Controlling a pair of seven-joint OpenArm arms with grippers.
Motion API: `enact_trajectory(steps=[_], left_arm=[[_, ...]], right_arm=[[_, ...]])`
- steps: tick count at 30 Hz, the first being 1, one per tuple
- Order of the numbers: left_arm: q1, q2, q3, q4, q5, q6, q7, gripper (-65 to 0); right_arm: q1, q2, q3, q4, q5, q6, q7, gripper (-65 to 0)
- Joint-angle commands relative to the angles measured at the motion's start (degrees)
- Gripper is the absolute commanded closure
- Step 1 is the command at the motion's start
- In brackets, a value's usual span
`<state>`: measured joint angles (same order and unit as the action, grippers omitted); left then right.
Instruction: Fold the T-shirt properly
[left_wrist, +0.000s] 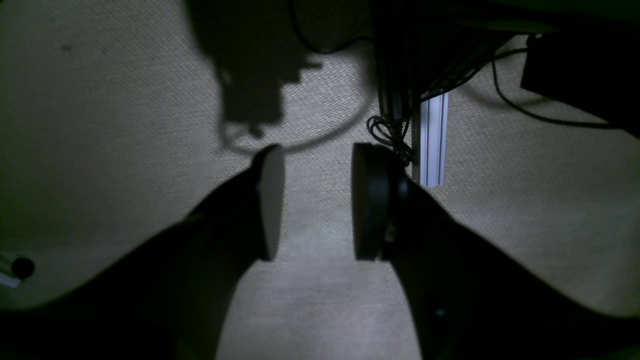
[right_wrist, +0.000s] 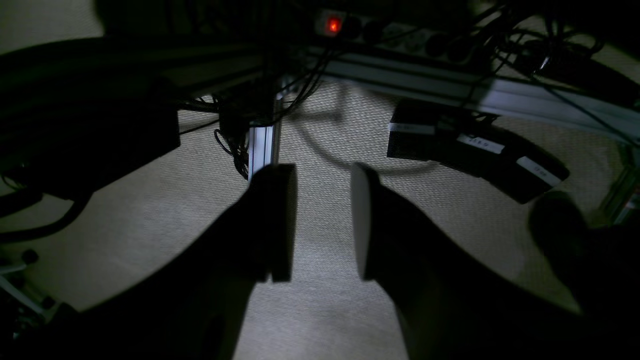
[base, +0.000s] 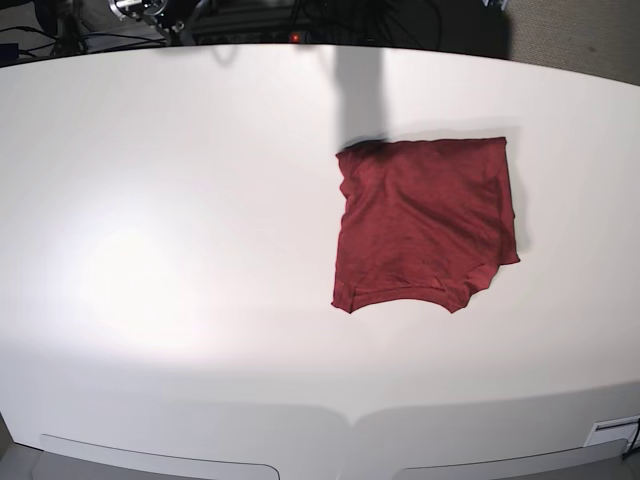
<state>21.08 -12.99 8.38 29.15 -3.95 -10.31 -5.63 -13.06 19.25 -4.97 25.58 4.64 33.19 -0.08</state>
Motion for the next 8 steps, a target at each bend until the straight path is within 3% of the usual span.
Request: enact_trajectory(steps=[1, 8], left_arm=[[0.7, -0.3, -0.1, 0.2, 0.0, 0.0, -0.5, -21.5], [0.7, -0.3, -0.1, 0.2, 0.0, 0.0, -0.5, -21.5]], right_arm=[[-0.3, 0.8, 0.0, 0.2, 0.1, 0.3, 0.9, -19.1], [-0.3, 0.8, 0.0, 0.2, 4.6, 2.6, 1.4, -19.1]])
